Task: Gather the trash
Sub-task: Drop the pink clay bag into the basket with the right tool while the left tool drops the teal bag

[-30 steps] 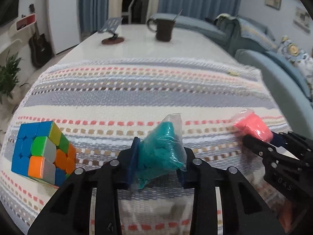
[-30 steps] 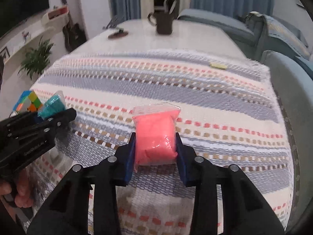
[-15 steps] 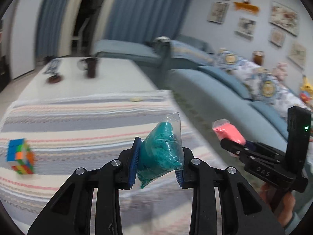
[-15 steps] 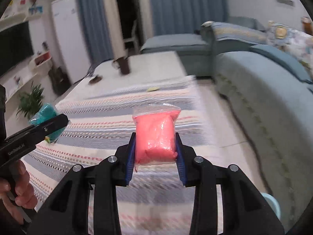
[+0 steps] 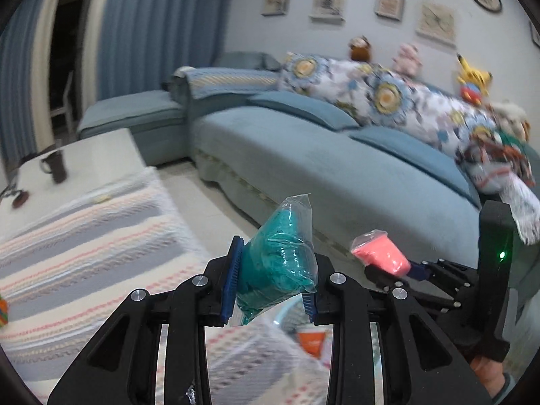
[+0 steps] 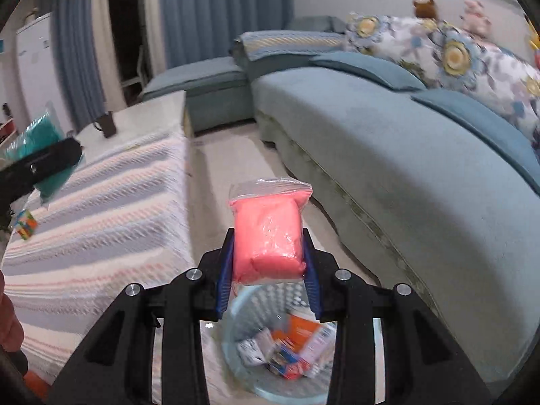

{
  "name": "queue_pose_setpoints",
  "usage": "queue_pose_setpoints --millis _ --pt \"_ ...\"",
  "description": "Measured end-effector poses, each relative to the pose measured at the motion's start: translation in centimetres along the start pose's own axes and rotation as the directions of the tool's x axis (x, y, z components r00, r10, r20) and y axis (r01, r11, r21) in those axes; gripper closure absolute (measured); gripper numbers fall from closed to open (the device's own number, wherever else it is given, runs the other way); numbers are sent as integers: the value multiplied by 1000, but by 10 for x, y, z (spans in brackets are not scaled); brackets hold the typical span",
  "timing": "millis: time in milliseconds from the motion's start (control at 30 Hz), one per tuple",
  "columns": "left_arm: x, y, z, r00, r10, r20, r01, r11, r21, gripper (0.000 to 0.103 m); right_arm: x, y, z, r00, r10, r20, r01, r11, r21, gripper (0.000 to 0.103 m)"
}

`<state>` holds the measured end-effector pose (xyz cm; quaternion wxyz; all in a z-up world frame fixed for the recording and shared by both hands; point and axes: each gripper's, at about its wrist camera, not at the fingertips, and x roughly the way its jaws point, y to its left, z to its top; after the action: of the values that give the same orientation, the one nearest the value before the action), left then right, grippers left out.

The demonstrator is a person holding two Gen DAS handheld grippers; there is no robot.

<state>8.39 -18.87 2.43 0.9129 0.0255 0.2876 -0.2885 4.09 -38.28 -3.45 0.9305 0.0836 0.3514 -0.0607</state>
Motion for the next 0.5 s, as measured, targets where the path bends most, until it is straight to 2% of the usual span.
queue_pose_setpoints --millis 133,267,433,500 --pt "27 -33 -9 999 -4 -40 7 998 67 74 10 -36 -25 999 -16 -47 19 998 66 70" --pt "50 -50 -18 997 -5 -83 13 994 105 74 28 -60 -45 993 -18 -114 32 991 128 70" --pt "87 -60 -34 981 -38 -189 59 992 109 71 54 -78 -66 977 -4 -213 47 980 194 68" --pt "100 -57 -41 968 -84 -238 106 991 80 58 64 -80 -73 970 2 -245 52 976 213 64"
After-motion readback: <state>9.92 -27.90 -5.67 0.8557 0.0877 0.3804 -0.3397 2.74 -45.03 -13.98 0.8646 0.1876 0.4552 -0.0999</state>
